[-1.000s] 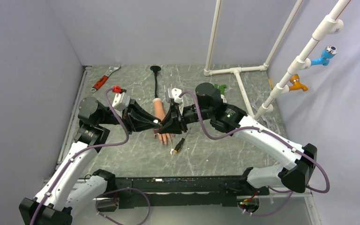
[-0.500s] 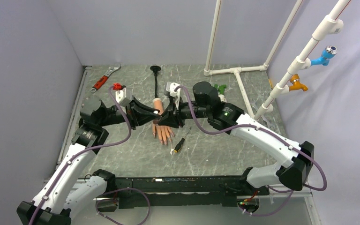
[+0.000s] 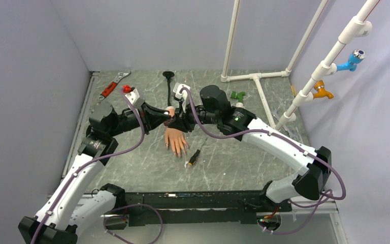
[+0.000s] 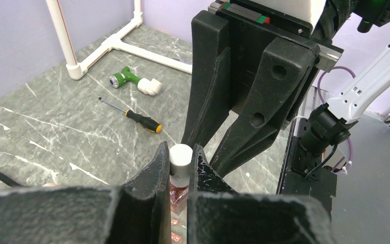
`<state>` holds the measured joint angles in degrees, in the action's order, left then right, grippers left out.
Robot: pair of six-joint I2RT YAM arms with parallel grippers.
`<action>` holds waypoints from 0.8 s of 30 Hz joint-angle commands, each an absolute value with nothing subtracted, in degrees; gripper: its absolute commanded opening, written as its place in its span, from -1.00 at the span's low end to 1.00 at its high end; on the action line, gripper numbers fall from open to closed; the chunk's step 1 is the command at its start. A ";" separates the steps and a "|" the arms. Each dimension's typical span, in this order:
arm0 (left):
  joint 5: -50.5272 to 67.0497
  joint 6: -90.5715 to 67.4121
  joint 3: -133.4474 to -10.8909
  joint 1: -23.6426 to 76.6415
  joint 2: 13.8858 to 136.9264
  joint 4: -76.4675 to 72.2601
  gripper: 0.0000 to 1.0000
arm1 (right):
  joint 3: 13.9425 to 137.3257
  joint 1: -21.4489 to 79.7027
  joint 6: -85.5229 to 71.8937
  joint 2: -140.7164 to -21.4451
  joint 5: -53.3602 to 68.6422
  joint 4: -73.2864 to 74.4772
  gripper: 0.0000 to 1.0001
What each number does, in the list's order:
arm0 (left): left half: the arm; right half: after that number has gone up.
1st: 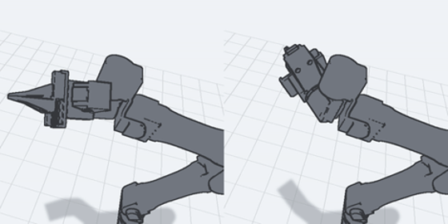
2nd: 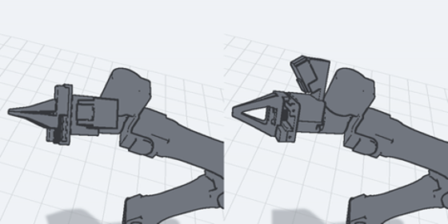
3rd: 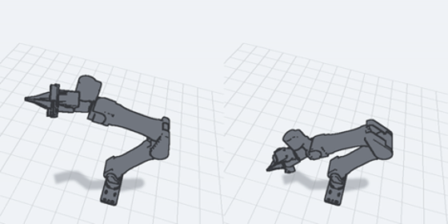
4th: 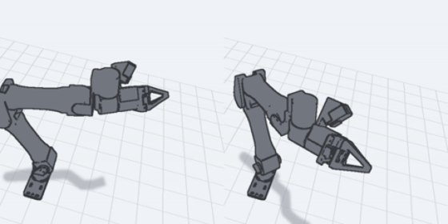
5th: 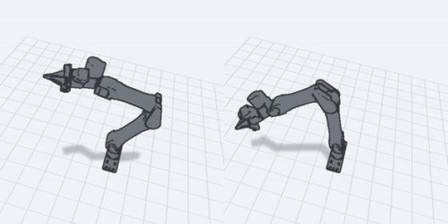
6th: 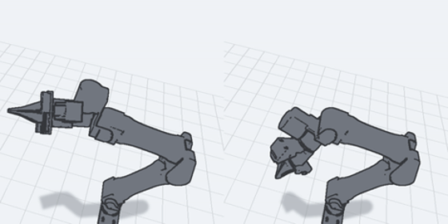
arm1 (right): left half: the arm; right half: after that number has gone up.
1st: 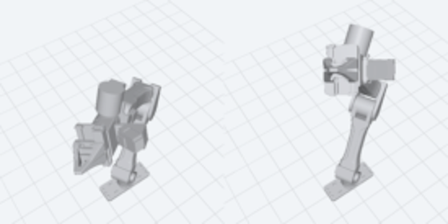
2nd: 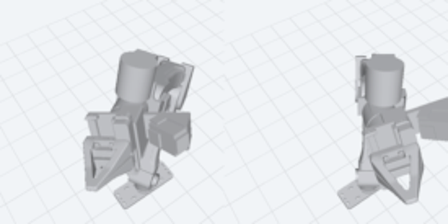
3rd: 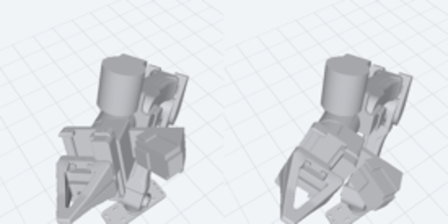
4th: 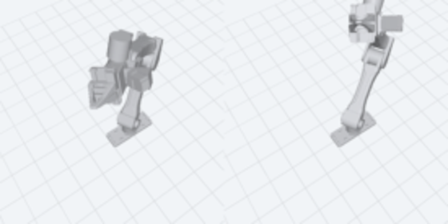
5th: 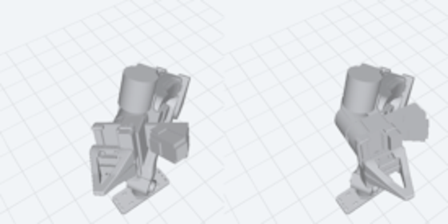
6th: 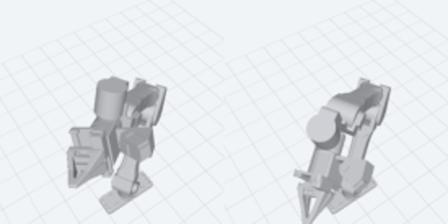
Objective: Paint the nails
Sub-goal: Unscrew the nail polish bottle.
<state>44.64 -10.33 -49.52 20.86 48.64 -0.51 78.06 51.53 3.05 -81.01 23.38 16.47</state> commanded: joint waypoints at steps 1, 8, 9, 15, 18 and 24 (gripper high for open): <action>46.70 -10.52 -50.45 21.62 48.05 1.76 -0.72 | 82.03 51.51 3.82 -80.71 19.82 11.18 -1.00; 48.45 -10.71 -51.44 21.47 46.77 2.02 0.12 | 80.93 51.58 4.45 -80.25 20.60 12.11 -1.00; 48.44 -10.68 -51.50 21.33 46.43 1.96 0.20 | 80.87 51.51 4.56 -80.04 20.76 12.35 -1.00; 48.70 -10.60 -52.12 19.98 45.02 2.16 0.53 | 79.18 51.46 4.55 -78.46 21.89 11.79 -1.00; 48.86 -9.23 -52.74 19.61 43.87 3.71 0.55 | 78.83 51.41 4.66 -78.23 22.08 12.02 -1.00; 51.55 -5.70 -53.18 19.24 41.83 5.74 0.55 | 77.09 50.51 3.41 -77.01 22.67 10.45 -1.00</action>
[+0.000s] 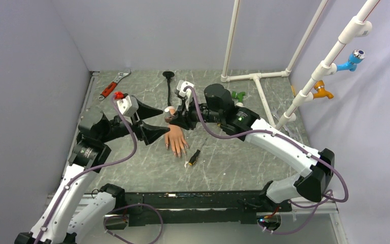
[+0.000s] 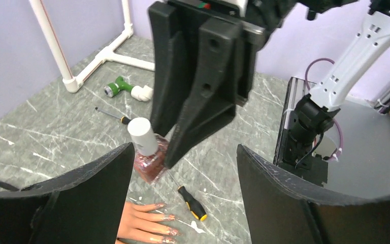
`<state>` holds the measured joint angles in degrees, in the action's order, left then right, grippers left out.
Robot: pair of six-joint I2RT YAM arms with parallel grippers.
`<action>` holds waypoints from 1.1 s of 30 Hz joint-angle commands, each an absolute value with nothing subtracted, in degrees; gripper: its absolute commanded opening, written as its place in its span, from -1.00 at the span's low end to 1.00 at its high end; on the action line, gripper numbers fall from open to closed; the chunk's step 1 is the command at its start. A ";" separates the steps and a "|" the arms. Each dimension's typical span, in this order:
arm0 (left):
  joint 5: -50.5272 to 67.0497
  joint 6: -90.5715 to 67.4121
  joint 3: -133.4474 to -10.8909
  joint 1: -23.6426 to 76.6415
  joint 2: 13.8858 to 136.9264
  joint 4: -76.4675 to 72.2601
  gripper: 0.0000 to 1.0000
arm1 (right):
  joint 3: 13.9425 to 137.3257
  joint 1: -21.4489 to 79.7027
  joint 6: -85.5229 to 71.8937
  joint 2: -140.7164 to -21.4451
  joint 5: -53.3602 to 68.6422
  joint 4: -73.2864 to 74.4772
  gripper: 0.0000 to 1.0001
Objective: Paint the nails
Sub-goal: Unscrew the nail polish bottle.
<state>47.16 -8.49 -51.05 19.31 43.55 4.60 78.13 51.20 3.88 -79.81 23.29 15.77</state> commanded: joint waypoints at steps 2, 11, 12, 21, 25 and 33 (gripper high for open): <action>52.03 -4.95 -52.80 19.25 40.83 5.54 0.55 | 75.61 49.93 2.66 -76.17 23.83 8.99 -1.00; 49.93 -2.23 -50.40 18.83 37.71 3.72 0.54 | 69.08 48.24 1.81 -71.50 33.64 4.50 -1.00; 49.81 -1.94 -50.53 18.81 37.64 4.07 0.54 | 69.27 47.99 1.80 -71.46 36.00 4.97 -1.00; 50.19 -1.33 -50.71 18.72 37.80 4.79 0.53 | 68.87 41.99 -6.25 -72.40 52.03 0.40 -1.00; 50.74 -1.78 -50.45 18.64 38.10 4.05 0.53 | 68.71 40.69 -7.48 -71.81 53.57 -1.36 -1.00; 52.40 -2.48 -50.02 18.46 38.83 2.92 0.53 | 65.86 39.51 -10.20 -69.47 55.68 -6.50 -1.00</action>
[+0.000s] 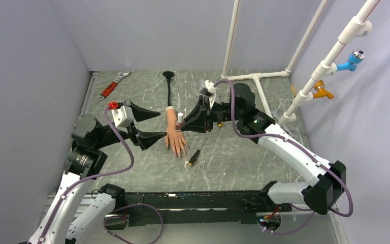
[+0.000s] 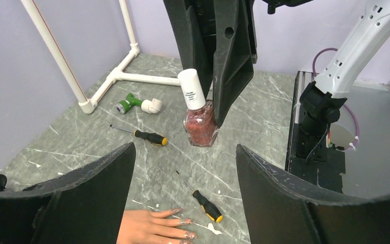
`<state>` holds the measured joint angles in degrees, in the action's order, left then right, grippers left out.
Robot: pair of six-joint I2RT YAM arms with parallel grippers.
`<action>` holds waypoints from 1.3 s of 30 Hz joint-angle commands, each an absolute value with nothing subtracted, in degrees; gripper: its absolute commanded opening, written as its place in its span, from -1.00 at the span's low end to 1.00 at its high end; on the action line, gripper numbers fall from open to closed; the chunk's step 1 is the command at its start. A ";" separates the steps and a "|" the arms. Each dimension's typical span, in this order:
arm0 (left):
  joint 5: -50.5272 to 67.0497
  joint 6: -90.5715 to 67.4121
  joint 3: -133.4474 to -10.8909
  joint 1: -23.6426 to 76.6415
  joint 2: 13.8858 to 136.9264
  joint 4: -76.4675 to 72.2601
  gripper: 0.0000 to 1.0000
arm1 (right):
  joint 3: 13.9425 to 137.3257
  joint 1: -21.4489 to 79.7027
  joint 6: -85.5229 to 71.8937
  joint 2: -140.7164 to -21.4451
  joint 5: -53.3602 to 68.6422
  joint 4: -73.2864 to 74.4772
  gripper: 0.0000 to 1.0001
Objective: Paint the nails
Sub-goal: Unscrew the nail polish bottle.
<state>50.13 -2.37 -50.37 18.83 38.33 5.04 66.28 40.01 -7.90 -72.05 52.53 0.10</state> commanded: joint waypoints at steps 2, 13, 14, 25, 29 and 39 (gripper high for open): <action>53.79 -2.42 -49.83 18.46 38.81 2.52 0.53 | 66.29 39.47 -9.71 -69.89 55.97 -5.58 -1.00; 65.86 -6.30 -50.49 18.04 41.02 -0.31 0.39 | 70.46 41.15 6.33 -70.85 56.86 10.84 -1.00; 66.17 -6.80 -50.46 17.98 41.24 -1.19 0.39 | 70.94 41.40 7.32 -71.03 55.54 12.15 -1.00; 70.77 -14.62 -49.45 17.71 45.49 -8.82 0.20 | 71.47 45.79 10.96 -70.63 46.87 14.19 -1.00; 71.67 -16.08 -49.22 17.75 46.65 -10.19 0.13 | 71.01 46.41 10.52 -70.97 46.10 12.61 -1.00; 73.18 -18.07 -47.82 17.84 47.59 -13.27 0.07 | 71.37 48.36 10.25 -72.48 43.64 12.24 -1.00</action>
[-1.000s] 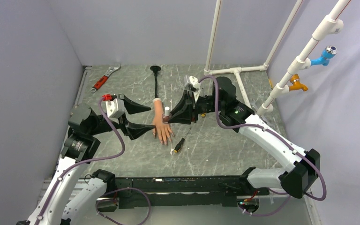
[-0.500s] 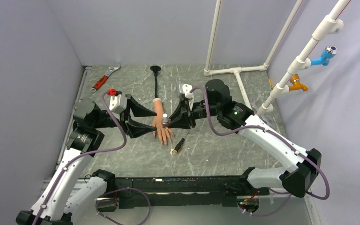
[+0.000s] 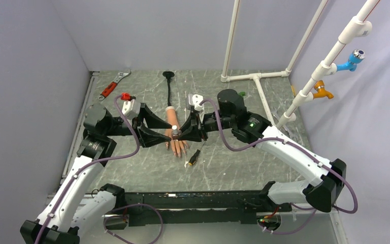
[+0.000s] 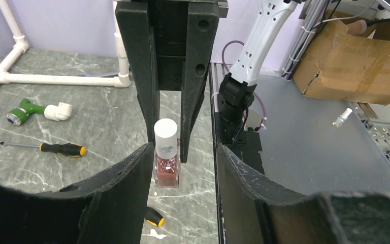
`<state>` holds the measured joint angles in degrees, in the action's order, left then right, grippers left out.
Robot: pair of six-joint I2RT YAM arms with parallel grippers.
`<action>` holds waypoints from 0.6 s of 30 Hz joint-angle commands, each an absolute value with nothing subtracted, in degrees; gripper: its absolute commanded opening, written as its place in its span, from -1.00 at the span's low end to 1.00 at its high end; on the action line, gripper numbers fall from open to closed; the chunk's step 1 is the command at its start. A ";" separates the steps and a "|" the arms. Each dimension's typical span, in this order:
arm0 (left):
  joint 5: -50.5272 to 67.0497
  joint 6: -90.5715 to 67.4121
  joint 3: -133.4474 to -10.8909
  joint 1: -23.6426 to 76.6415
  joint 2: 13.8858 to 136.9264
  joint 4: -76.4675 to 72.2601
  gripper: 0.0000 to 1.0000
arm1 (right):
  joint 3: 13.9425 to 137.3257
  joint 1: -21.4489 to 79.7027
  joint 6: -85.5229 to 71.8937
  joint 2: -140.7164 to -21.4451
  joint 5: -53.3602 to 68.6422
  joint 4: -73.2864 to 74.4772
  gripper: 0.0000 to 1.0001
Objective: Paint the nails
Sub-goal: Unscrew the nail polish bottle.
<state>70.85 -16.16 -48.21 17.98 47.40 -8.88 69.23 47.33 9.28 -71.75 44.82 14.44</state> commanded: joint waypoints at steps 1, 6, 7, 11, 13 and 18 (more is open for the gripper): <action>73.16 -18.20 -47.66 17.89 47.51 -13.68 0.06 | 71.49 48.57 10.20 -72.68 43.49 12.34 -1.00; 72.07 -16.79 -47.50 18.23 47.01 -12.43 0.05 | 72.19 49.58 10.36 -73.34 42.73 12.68 -1.00; 72.14 -16.59 -47.62 18.38 47.17 -12.21 0.05 | 72.35 49.73 10.37 -73.42 42.57 12.80 -1.00; 71.45 -14.55 -48.22 19.00 47.61 -9.37 -0.05 | 72.65 50.22 10.26 -73.56 41.83 12.85 -1.00; 71.07 -13.25 -48.54 19.56 47.74 -7.75 -0.09 | 72.51 50.49 10.11 -73.48 41.54 12.64 -1.00; 69.87 -9.74 -49.58 21.08 48.36 -3.56 -0.20 | 72.53 50.84 9.93 -73.54 41.48 12.65 -1.00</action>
<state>70.17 -13.52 -47.70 19.86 47.86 -7.33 69.49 50.48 9.45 -73.89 42.19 14.66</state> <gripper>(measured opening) 0.415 0.269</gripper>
